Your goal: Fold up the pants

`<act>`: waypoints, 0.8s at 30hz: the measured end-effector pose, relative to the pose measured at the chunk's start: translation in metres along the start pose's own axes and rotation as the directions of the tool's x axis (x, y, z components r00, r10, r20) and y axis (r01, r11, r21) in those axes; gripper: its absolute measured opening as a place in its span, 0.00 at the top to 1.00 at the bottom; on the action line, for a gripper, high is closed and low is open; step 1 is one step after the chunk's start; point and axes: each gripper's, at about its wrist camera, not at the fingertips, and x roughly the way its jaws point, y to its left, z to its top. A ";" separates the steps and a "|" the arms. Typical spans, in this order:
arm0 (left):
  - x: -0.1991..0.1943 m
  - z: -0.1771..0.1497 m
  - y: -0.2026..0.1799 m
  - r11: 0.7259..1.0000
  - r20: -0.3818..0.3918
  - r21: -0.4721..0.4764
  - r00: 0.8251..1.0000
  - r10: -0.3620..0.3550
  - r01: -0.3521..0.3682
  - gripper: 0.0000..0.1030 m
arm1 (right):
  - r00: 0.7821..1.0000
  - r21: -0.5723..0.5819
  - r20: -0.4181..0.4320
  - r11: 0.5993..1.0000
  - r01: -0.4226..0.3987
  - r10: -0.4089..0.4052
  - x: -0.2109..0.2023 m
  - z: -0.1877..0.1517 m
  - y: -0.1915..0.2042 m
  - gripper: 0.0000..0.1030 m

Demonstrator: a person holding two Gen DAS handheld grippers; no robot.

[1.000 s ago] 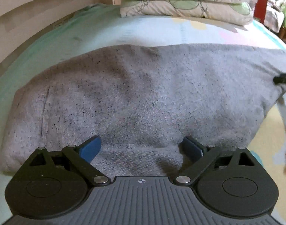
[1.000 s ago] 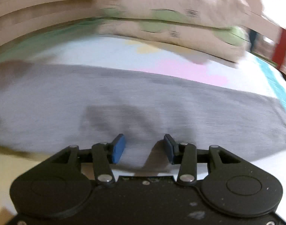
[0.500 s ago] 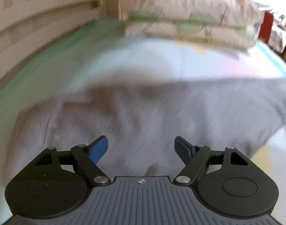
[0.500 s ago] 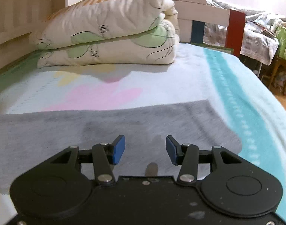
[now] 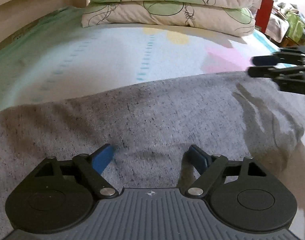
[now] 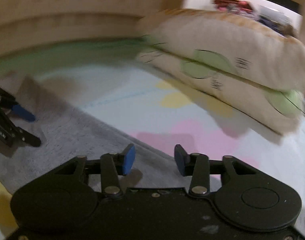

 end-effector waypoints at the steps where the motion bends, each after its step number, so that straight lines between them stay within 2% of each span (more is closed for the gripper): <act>1: 0.000 -0.001 0.001 1.000 0.001 -0.010 1.000 -0.007 0.007 0.21 | 1.000 -0.039 -0.017 0.999 -0.007 0.006 0.010 0.004 0.002 0.71; 5: -0.002 -0.003 0.005 1.000 0.004 -0.004 1.000 -0.020 0.020 0.20 | 0.996 -0.111 -0.081 0.993 -0.045 0.036 0.041 0.010 -0.002 0.74; 11: 0.005 0.002 0.007 0.999 0.012 -0.009 0.999 -0.036 0.036 0.20 | 0.982 -0.148 -0.159 0.980 -0.129 0.105 0.054 0.013 0.004 0.73; 15: 0.004 -0.001 0.006 0.999 0.021 -0.001 0.999 -0.034 0.034 0.19 | 0.977 -0.147 -0.170 0.977 -0.157 0.132 0.054 0.010 0.005 0.72; 16: 0.004 -0.001 0.005 1.000 0.022 0.002 0.999 -0.031 0.031 0.19 | 0.975 -0.127 -0.173 0.978 -0.165 0.142 0.056 0.011 0.003 0.76; 17: 0.003 -0.002 0.005 1.000 0.022 0.004 0.999 -0.029 0.029 0.19 | 0.972 -0.109 -0.177 0.979 -0.174 0.153 0.056 0.011 0.002 0.88; 18: 0.002 -0.002 0.005 1.000 0.022 0.006 0.999 -0.028 0.028 0.19 | 0.971 -0.108 -0.182 0.978 -0.177 0.156 0.054 0.010 0.003 0.94; 22: -0.008 0.004 0.004 1.000 0.024 0.001 1.000 0.001 -0.002 0.20 | 0.984 -0.164 -0.151 0.979 -0.123 0.099 0.040 0.007 0.018 0.97; 24: -0.018 0.009 0.004 0.999 0.081 -0.012 0.996 0.030 -0.029 0.20 | 0.994 -0.170 -0.096 0.983 -0.066 0.050 0.036 0.011 0.018 0.97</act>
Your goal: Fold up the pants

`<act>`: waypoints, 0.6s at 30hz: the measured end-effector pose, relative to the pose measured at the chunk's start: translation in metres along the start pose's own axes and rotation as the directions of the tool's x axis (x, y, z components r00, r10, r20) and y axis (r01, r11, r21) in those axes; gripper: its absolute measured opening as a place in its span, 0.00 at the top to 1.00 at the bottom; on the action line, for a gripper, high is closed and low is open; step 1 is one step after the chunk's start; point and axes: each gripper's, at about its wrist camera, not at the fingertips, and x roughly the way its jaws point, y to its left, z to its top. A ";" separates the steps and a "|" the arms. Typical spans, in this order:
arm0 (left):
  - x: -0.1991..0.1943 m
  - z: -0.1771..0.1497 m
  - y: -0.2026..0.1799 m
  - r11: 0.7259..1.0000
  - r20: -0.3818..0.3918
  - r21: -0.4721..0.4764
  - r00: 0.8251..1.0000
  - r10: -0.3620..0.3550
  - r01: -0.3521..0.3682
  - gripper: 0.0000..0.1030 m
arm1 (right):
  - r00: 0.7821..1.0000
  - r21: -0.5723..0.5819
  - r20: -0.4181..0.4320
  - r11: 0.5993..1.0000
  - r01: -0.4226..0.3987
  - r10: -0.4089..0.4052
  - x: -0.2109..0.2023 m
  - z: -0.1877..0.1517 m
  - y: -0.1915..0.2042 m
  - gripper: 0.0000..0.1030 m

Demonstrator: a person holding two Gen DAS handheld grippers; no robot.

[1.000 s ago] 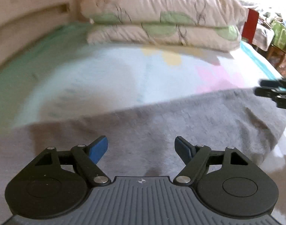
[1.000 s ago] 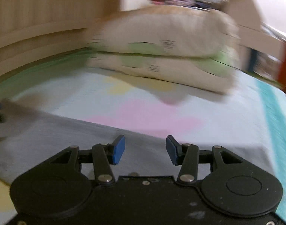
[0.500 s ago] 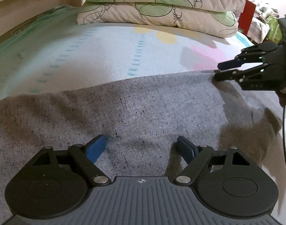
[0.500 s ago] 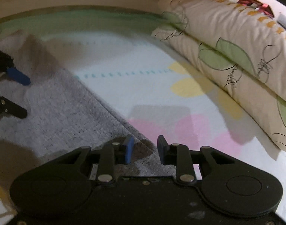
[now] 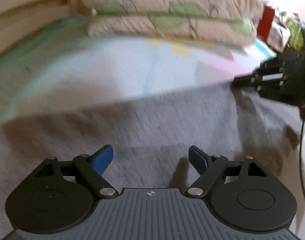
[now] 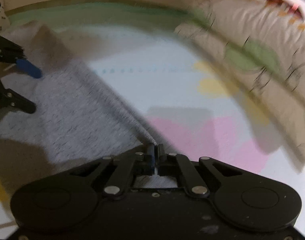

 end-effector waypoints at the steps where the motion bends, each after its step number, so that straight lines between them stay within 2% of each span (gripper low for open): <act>1: -0.001 0.002 0.000 1.000 0.012 -0.005 1.000 0.007 -0.007 0.20 | 1.000 0.014 0.010 1.000 0.014 -0.014 0.001 0.002 -0.002 0.97; 3: 0.004 0.005 0.000 1.000 -0.005 -0.009 1.000 0.002 -0.002 0.20 | 1.000 0.029 -0.026 0.999 0.014 -0.013 0.013 0.002 -0.002 0.97; 5: 0.018 0.001 0.000 1.000 -0.067 0.009 0.998 0.016 -0.016 0.20 | 0.998 0.008 -0.056 0.999 0.032 -0.032 0.025 -0.003 0.006 0.94; 6: 0.025 -0.004 0.001 0.999 -0.089 0.028 0.996 0.018 -0.016 0.18 | 0.998 0.012 -0.032 0.998 0.063 -0.062 0.024 -0.004 0.010 0.91; 7: 0.025 -0.006 0.000 0.999 -0.072 0.048 0.997 0.022 -0.018 0.16 | 0.996 0.040 -0.016 0.996 0.084 -0.084 0.021 -0.005 0.009 0.89; 9: 0.024 -0.001 0.000 0.999 -0.103 0.049 0.995 0.015 -0.010 0.17 | 0.992 0.147 0.024 0.982 0.118 -0.123 0.008 -0.008 0.002 0.73; 10: 0.024 0.003 0.001 0.999 -0.116 0.043 0.993 0.016 -0.011 0.17 | 0.986 0.212 0.052 0.967 0.142 -0.156 -0.004 -0.012 -0.003 0.72; 11: 0.022 0.007 0.001 0.999 -0.127 0.039 0.991 0.027 -0.023 0.18 | 0.981 0.283 0.073 0.947 0.152 -0.179 -0.017 -0.018 -0.011 0.72; 13: 0.013 0.012 -0.003 0.998 -0.100 0.054 0.994 0.047 -0.042 0.19 | 0.972 0.434 0.078 0.885 0.168 -0.223 -0.045 -0.035 -0.029 0.69; 16: -0.003 0.021 -0.021 0.998 -0.037 0.065 0.999 0.020 -0.018 0.19 | 0.959 0.617 0.037 0.761 0.200 -0.282 -0.091 -0.077 -0.058 0.65; 18: -0.007 0.028 -0.041 0.998 -0.003 0.065 1.000 -0.024 0.024 0.18 | 0.944 0.695 -0.030 0.672 0.255 -0.328 -0.119 -0.111 -0.074 0.61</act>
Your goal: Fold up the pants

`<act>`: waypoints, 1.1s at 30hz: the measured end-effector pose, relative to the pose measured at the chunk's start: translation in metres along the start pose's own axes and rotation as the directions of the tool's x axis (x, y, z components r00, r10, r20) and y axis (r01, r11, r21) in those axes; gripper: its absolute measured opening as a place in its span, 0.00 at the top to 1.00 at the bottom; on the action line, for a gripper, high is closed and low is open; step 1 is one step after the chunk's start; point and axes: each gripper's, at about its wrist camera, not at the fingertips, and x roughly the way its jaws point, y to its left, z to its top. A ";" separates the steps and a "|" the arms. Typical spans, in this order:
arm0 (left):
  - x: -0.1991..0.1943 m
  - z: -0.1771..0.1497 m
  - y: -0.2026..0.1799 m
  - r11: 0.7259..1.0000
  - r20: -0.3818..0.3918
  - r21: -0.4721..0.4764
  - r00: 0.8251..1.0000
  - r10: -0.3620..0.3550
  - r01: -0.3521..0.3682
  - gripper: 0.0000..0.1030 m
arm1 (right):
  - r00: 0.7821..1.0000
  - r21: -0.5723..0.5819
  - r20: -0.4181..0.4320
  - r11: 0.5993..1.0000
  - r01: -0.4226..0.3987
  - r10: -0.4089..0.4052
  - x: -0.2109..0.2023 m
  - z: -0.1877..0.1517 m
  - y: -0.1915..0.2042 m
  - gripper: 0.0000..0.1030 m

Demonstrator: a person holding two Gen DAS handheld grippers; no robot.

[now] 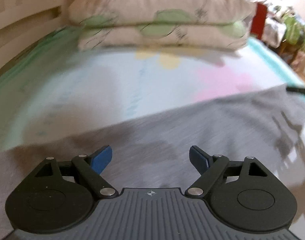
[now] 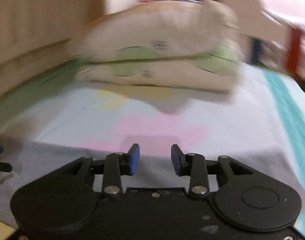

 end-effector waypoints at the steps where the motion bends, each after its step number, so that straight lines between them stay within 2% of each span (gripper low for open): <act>1: -0.001 0.004 -0.012 1.000 0.015 0.006 1.000 -0.019 0.019 0.18 | 0.999 0.044 -0.010 0.998 0.033 -0.033 -0.008 -0.004 -0.017 0.59; 4: 0.007 0.016 -0.046 0.997 0.034 0.034 0.997 -0.070 0.069 0.18 | 0.991 0.168 -0.046 0.977 0.130 -0.124 -0.032 -0.021 -0.069 0.57; 7: 0.020 0.023 -0.081 0.991 0.034 0.076 0.993 -0.109 0.106 0.18 | 0.979 0.198 -0.082 0.960 0.199 -0.186 -0.045 -0.037 -0.100 0.55; 9: 0.033 0.025 -0.103 0.986 0.030 0.113 0.991 -0.127 0.123 0.18 | 0.975 0.215 -0.099 0.952 0.218 -0.201 -0.047 -0.047 -0.112 0.50; 11: 0.048 0.024 -0.121 0.980 0.014 0.149 0.991 -0.133 0.130 0.18 | 0.970 0.228 -0.127 0.945 0.233 -0.208 -0.046 -0.054 -0.121 0.49; 14: 0.068 0.016 -0.138 0.970 -0.024 0.220 0.995 -0.097 0.100 0.18 | 0.966 0.227 -0.150 0.944 0.241 -0.210 -0.031 -0.055 -0.130 0.49; 15: 0.076 0.012 -0.141 0.966 -0.053 0.247 0.996 -0.068 0.079 0.18 | 0.967 0.234 -0.156 0.943 0.236 -0.203 -0.025 -0.055 -0.135 0.48; 16: 0.086 0.007 -0.141 0.964 -0.095 0.257 0.995 -0.042 0.065 0.14 | 0.968 0.252 -0.166 0.941 0.227 -0.189 -0.017 -0.054 -0.139 0.48; 18: 0.091 0.004 -0.123 0.985 -0.093 0.133 0.991 -0.096 0.108 0.12 | 0.970 0.297 -0.171 0.930 0.218 -0.172 -0.008 -0.053 -0.150 0.45; 19: 0.092 0.005 -0.118 0.988 -0.093 0.106 0.990 -0.103 0.113 0.12 | 0.974 0.330 -0.164 0.922 0.202 -0.155 -0.002 -0.052 -0.157 0.43; 22: 0.093 0.007 -0.123 0.985 -0.110 0.144 0.991 -0.076 0.092 0.11 | 0.984 0.437 -0.148 0.886 0.156 -0.100 0.008 -0.049 -0.174 0.40; 26: 0.095 0.009 -0.123 0.987 -0.117 0.128 0.990 -0.078 0.093 0.10 | 0.990 0.519 -0.130 0.847 0.116 -0.057 0.002 -0.050 -0.181 0.40; 33: 0.095 0.012 -0.125 0.987 -0.123 0.130 0.989 -0.076 0.092 0.10 | 0.994 0.527 -0.106 0.846 0.084 -0.033 0.004 -0.052 -0.177 0.40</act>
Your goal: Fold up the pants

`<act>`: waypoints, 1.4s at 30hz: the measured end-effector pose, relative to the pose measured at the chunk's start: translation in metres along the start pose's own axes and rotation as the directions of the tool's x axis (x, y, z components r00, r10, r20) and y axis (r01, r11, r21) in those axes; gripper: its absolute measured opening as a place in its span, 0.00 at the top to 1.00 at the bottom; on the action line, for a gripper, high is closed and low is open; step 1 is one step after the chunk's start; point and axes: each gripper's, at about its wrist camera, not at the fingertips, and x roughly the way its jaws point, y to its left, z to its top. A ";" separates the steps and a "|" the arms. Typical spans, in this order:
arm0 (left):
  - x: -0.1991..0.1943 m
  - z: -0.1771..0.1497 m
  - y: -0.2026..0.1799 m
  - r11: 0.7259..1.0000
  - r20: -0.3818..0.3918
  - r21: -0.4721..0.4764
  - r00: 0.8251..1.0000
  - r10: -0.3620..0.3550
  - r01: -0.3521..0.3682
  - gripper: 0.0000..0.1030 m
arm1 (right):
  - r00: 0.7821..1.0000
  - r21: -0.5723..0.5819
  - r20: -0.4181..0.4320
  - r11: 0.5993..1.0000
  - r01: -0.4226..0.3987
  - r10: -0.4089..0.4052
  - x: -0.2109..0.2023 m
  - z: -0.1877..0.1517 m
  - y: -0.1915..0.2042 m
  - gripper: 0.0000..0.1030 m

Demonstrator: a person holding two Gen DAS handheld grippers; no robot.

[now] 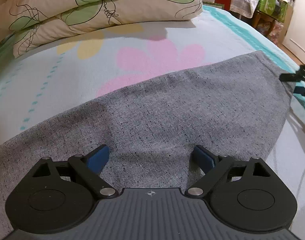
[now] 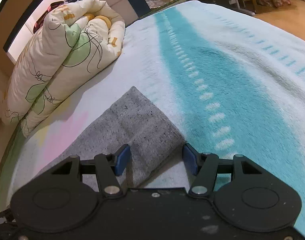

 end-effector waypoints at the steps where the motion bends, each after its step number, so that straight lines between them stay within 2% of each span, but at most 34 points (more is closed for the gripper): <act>1: 0.000 0.000 0.000 1.000 -0.002 0.001 1.000 -0.002 0.002 0.10 | 1.000 0.014 0.002 1.000 -0.007 0.007 0.003 0.001 -0.001 0.41; 4: 0.003 0.002 -0.001 1.000 -0.001 0.001 1.000 -0.003 0.003 0.08 | 1.000 0.065 0.015 0.998 -0.022 0.021 0.010 0.009 -0.006 0.46; 5: 0.003 0.002 -0.001 1.000 0.001 0.001 1.000 0.000 0.000 0.07 | 0.999 0.073 0.021 0.997 -0.026 0.024 0.011 0.011 -0.008 0.53; 6: 0.004 0.002 -0.001 1.000 0.004 -0.001 1.000 0.002 -0.002 0.07 | 1.000 0.073 0.022 0.997 -0.022 0.020 0.012 0.012 -0.010 0.64; 9: 0.005 0.002 -0.003 1.000 0.004 -0.006 1.000 0.006 -0.006 0.05 | 0.999 0.103 0.013 0.993 -0.051 0.050 0.015 0.017 -0.019 0.81; 11: 0.004 0.003 -0.002 1.000 -0.004 -0.012 1.000 0.005 -0.005 0.05 | 0.998 0.120 0.007 0.991 -0.067 0.067 0.017 0.020 -0.019 0.84; 12: 0.003 0.005 -0.002 1.000 -0.010 -0.015 1.000 0.003 -0.003 0.05 | 0.998 0.092 0.004 0.994 -0.062 0.062 0.016 0.021 -0.014 0.86; 13: 0.001 0.007 -0.001 1.000 -0.013 -0.022 1.000 0.004 -0.004 0.09 | 0.999 0.048 0.008 0.997 -0.052 0.052 0.014 0.021 -0.008 0.87; 14: -0.003 0.010 -0.002 1.000 -0.008 -0.029 1.000 0.012 -0.012 0.20 | 0.999 -0.001 0.018 0.999 -0.047 0.047 0.011 0.022 0.000 0.88; 15: -0.008 0.014 -0.002 0.999 0.008 -0.036 1.000 0.012 -0.011 0.22 | 0.998 -0.037 0.029 0.998 -0.047 0.048 0.007 0.023 0.007 0.88; 18: -0.015 0.028 -0.011 1.000 0.043 -0.027 0.999 -0.004 0.005 0.22 | 0.996 -0.115 0.057 0.992 -0.056 0.062 -0.005 0.029 0.026 0.88; 22: -0.003 0.048 -0.032 0.999 0.050 0.042 0.999 0.001 -0.003 0.22 | 0.995 -0.185 0.054 0.980 -0.067 0.078 -0.016 0.040 0.049 0.88; 25: 0.024 0.053 -0.040 0.998 -0.001 0.063 0.999 0.032 -0.032 0.21 | 0.993 -0.214 0.061 0.973 -0.082 0.097 -0.025 0.047 0.060 0.88; 26: 0.031 0.051 -0.040 0.998 -0.013 0.061 0.999 0.033 -0.032 0.16 | 0.993 -0.223 0.064 0.971 -0.086 0.103 -0.028 0.050 0.063 0.88; 28: 0.035 0.051 -0.037 0.999 -0.005 0.041 1.000 0.025 -0.024 0.13 | 0.992 -0.236 0.063 0.967 -0.092 0.110 -0.031 0.054 0.069 0.88; 30: 0.036 0.055 -0.034 1.000 -0.026 0.029 1.000 0.012 -0.012 0.14 | 0.992 -0.248 0.059 0.964 -0.097 0.115 -0.034 0.055 0.074 0.88; 32: 0.026 0.059 -0.032 1.000 -0.030 0.020 0.999 0.016 -0.015 0.19 | 0.992 -0.263 0.058 0.961 -0.091 0.110 -0.037 0.057 0.079 0.88; 34: 0.004 0.053 -0.032 1.000 0.043 0.015 0.999 0.020 -0.021 0.19 | 0.991 -0.262 0.061 0.960 -0.097 0.116 -0.039 0.058 0.081 0.88; 36: -0.009 0.043 -0.034 0.999 0.072 0.027 0.997 0.015 -0.017 0.19 | 0.990 -0.276 0.065 0.956 -0.102 0.124 -0.043 0.058 0.088 0.88; 38: -0.007 0.029 -0.036 0.999 0.051 0.037 0.999 0.000 -0.002 0.19 | 0.990 -0.301 0.069 0.949 -0.094 0.120 -0.047 0.056 0.097 0.88; 40: 0.006 0.017 -0.039 0.998 -0.008 0.057 1.000 -0.007 0.008 0.17 | 0.990 -0.324 0.071 0.942 -0.090 0.119 -0.052 0.054 0.108 0.88; 42: 0.008 0.010 -0.037 0.999 0.024 0.041 1.000 -0.019 0.018 0.16 | 0.990 -0.351 0.072 0.932 -0.089 0.122 -0.060 0.050 0.124 0.88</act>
